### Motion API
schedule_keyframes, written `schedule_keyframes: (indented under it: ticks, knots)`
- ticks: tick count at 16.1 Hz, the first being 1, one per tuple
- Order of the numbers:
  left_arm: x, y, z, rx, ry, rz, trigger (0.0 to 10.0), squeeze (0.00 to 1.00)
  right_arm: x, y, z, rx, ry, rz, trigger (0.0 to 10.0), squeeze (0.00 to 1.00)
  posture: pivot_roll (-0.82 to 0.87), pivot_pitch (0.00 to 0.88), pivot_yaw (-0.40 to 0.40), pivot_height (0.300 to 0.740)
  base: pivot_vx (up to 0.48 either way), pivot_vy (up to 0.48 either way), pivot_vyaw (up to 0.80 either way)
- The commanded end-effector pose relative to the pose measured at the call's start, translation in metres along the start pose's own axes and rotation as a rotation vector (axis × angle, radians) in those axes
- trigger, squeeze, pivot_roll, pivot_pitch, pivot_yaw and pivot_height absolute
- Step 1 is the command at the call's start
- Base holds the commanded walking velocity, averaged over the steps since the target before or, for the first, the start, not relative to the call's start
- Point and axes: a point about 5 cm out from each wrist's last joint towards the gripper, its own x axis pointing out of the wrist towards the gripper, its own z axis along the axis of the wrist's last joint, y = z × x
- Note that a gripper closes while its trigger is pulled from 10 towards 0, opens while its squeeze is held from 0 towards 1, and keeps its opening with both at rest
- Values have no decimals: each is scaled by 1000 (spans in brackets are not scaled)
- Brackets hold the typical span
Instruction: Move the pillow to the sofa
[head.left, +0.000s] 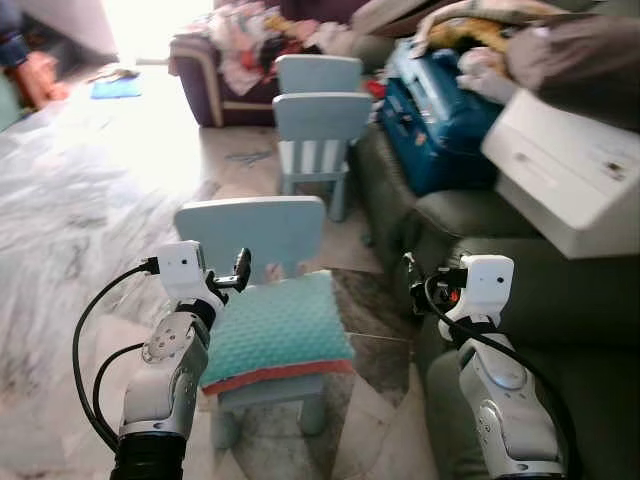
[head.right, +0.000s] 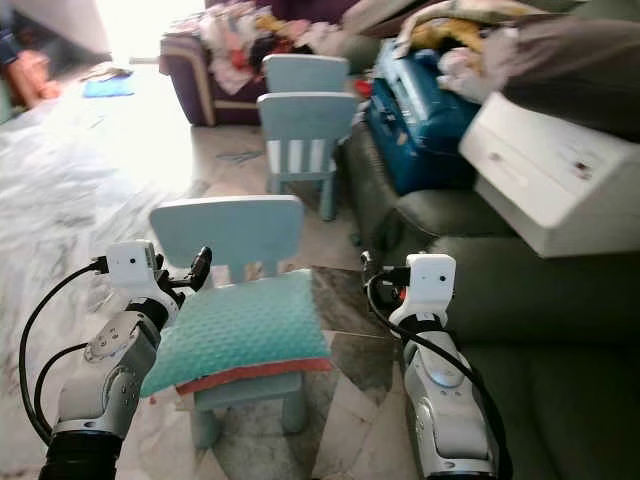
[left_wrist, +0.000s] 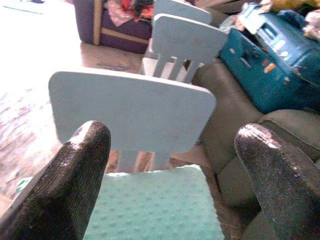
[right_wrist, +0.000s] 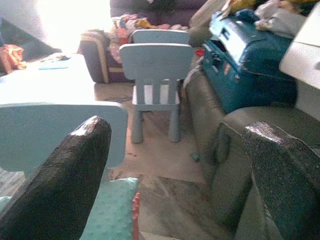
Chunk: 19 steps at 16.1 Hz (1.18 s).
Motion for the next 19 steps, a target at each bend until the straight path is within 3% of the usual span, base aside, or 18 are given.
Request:
schedule_keyframes:
  ticks: [1, 7, 19]
  knots:
    - [1, -2, 1, -5, 1, -4, 10000, 0, -1, -2, 3, -4, -7, -1, 10000, 0, -58, 26, -44, 740, 0, 0, 0]
    - [0, -5, -1, -18, 8, -15, 10000, 0, 0, -2, 2, -8, -2, 5, 10000, 0, -58, 24, -46, 740, 0, 47, 0]
    - [0, -5, -3, 2, 15, -28, 10000, 0, -1, -2, 2, -16, 1, 11, 10000, 0, -61, 21, -51, 740, 0, 437, 0]
